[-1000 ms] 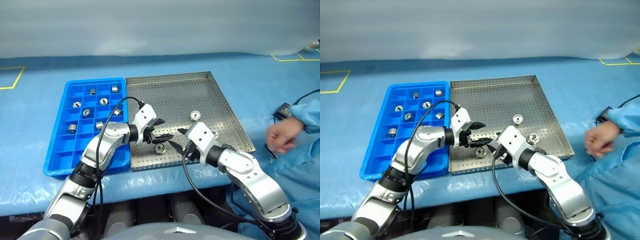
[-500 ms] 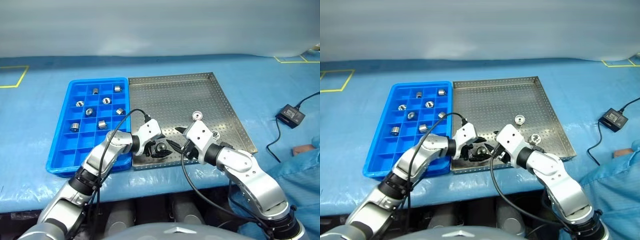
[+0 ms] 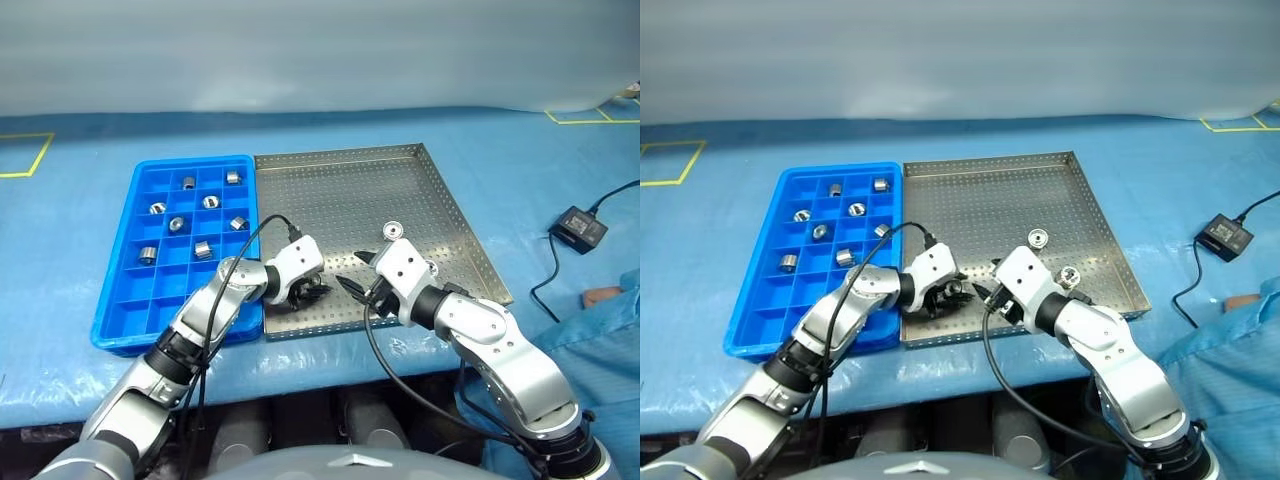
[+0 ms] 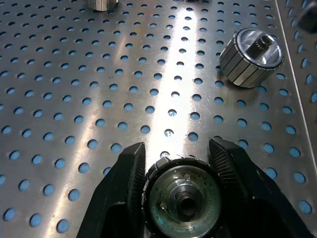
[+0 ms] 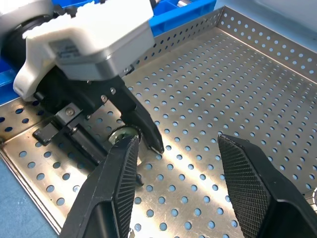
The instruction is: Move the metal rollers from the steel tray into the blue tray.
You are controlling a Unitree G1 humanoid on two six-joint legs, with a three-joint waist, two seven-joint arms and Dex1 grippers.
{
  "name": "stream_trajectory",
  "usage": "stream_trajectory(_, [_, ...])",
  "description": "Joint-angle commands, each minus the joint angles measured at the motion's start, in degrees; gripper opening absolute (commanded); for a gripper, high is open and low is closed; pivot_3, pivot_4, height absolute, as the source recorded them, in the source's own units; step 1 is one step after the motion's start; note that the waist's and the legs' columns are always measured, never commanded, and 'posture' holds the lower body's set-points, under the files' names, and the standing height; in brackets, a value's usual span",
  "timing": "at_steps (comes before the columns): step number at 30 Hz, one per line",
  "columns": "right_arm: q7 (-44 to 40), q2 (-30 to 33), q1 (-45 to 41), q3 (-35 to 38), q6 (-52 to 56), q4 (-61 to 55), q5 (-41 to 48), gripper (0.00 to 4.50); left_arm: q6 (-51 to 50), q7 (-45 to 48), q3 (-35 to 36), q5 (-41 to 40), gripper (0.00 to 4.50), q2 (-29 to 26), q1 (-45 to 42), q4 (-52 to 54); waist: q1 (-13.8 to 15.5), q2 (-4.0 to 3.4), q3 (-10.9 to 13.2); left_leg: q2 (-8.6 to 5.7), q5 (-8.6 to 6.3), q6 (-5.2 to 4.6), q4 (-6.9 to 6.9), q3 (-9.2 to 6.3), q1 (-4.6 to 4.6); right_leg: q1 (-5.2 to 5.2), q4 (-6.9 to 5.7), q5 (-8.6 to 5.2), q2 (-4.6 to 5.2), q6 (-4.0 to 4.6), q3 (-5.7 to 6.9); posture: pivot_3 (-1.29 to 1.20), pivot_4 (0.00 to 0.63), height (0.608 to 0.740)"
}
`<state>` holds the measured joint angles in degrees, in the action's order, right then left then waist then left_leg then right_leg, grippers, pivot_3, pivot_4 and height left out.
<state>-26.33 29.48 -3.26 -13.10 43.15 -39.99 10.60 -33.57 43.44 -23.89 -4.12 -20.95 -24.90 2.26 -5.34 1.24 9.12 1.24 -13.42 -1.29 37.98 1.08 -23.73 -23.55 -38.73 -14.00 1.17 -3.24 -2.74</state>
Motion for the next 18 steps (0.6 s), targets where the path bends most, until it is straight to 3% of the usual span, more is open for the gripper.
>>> stream_trajectory(1, [-0.45, 0.93, 0.52, -0.59, -0.18, 2.78, -0.92, 2.69, -1.61, -2.34, 8.13, -4.26, 1.77, 0.97, -1.11, 6.88, -0.03, 0.01, 0.01, 0.0, -0.01, -0.02, 0.0, 0.02, 0.0, 0.0, 0.0, 0.0, 0.01, 0.0, -0.01, -0.16, 0.15, 0.74])
stream_trajectory(5, [-3.32, 0.15, -0.21, -1.3, -1.23, 4.3, 1.57, 2.69, -6.51, -2.21, 14.87, -7.52, 1.77, -4.31, 1.61, 17.71, -0.25, 0.0, 0.02, 0.04, -0.03, -0.05, -0.04, 0.09, 0.0, -0.07, -0.01, 0.01, -0.02, 0.02, -0.08, -0.12, 0.15, 0.74])
stream_trajectory(10, [-7.01, -3.07, -4.35, -1.04, -2.5, 5.1, 6.21, 2.69, -16.46, -7.34, 26.08, -7.9, 1.77, -11.65, 12.73, 33.57, 0.23, 0.04, 0.04, 0.17, -0.06, -0.03, -0.14, 0.14, 0.06, -0.07, 0.0, -0.01, -0.07, 0.1, -0.1, -0.03, 0.15, 0.74])
stream_trajectory(12, [-7.52, -2.79, -6.38, -2.72, -3.55, 8.09, 4.56, 2.69, -21.01, -10.88, 29.37, -6.5, 1.77, -12.57, 18.05, 38.58, 1.05, 0.08, 0.05, 0.15, -0.06, -0.03, -0.09, 0.09, 0.04, -0.04, 0.01, -0.03, -0.04, 0.06, -0.03, 0.03, 0.15, 0.74])
stream_trajectory(18, [-9.38, -3.48, -11.6, -5.36, -6.85, 15.31, 2.3, 2.69, -31.64, -19.52, 37.79, -5.4, 1.77, -8.61, 30.48, 52.03, 5.42, 0.3, 0.14, 0.02, -0.08, -0.12, 0.01, 0.08, 0.05, 0.02, 0.06, 0.06, 0.28, 0.15, 0.19, 0.15, 0.15, 0.74])
